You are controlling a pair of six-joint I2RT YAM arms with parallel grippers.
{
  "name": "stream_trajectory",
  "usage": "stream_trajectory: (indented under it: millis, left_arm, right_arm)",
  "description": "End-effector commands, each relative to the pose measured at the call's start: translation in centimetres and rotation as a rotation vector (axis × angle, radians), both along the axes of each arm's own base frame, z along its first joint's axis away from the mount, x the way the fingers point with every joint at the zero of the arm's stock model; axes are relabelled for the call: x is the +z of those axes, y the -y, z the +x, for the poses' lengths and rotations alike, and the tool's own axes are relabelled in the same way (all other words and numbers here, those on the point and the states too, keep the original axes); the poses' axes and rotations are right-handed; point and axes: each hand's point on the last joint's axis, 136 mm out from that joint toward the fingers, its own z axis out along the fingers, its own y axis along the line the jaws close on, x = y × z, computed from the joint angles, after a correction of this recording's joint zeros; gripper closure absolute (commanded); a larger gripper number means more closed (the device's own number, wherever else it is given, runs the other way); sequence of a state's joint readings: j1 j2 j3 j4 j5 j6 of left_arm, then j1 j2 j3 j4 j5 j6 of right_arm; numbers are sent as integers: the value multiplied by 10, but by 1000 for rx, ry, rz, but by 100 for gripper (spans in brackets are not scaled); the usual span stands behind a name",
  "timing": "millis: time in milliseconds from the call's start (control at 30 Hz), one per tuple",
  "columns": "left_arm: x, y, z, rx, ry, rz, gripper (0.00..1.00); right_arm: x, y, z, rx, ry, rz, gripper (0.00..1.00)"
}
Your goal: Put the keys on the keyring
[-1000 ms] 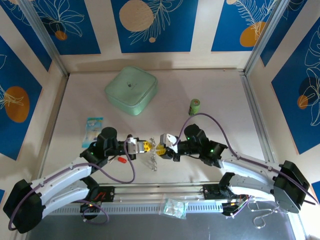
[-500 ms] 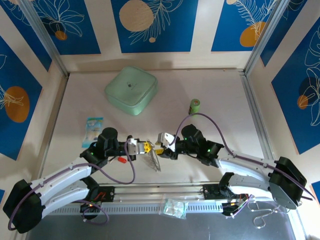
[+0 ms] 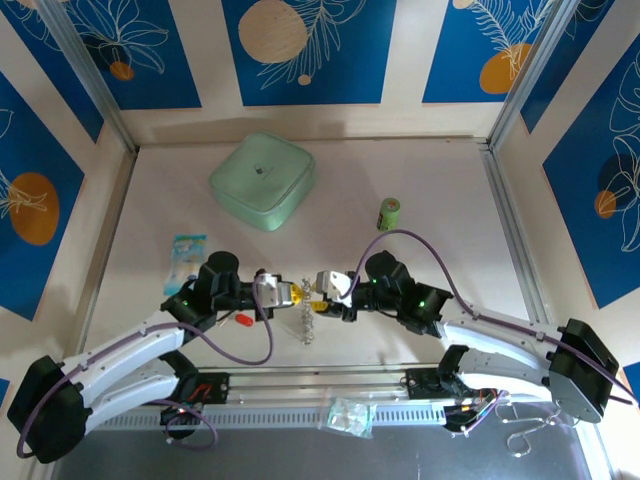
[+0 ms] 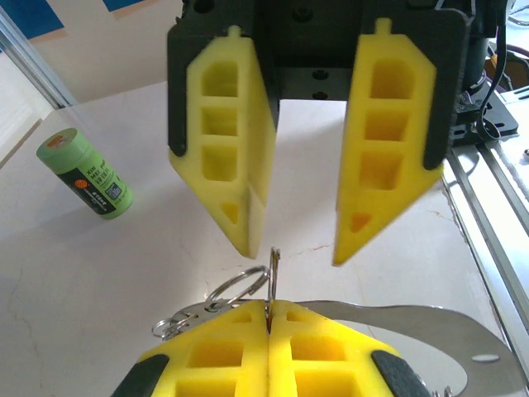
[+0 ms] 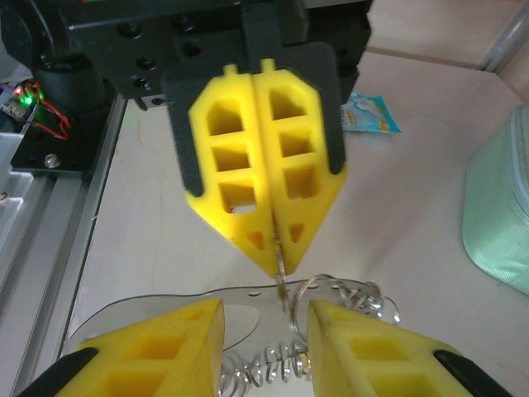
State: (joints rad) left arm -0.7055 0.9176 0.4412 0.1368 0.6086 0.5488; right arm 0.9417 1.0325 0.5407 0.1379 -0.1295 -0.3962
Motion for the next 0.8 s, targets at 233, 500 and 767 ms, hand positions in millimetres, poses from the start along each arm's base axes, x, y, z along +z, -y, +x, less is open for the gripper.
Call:
stream_trajectory:
  millis: [233,500,767]
  left_arm:
    - [12,4,-1,-18,-21,11,100]
    - [11,5,1,-6,-38,9,100]
    - [6,9,2,32,-141,-66,82]
  right_arm:
    - [10,-11,4,7,68,-27,76]
    - [5,-9,4,11,61,-57,100]
    - [7,-11,-4,48,-9,10,100]
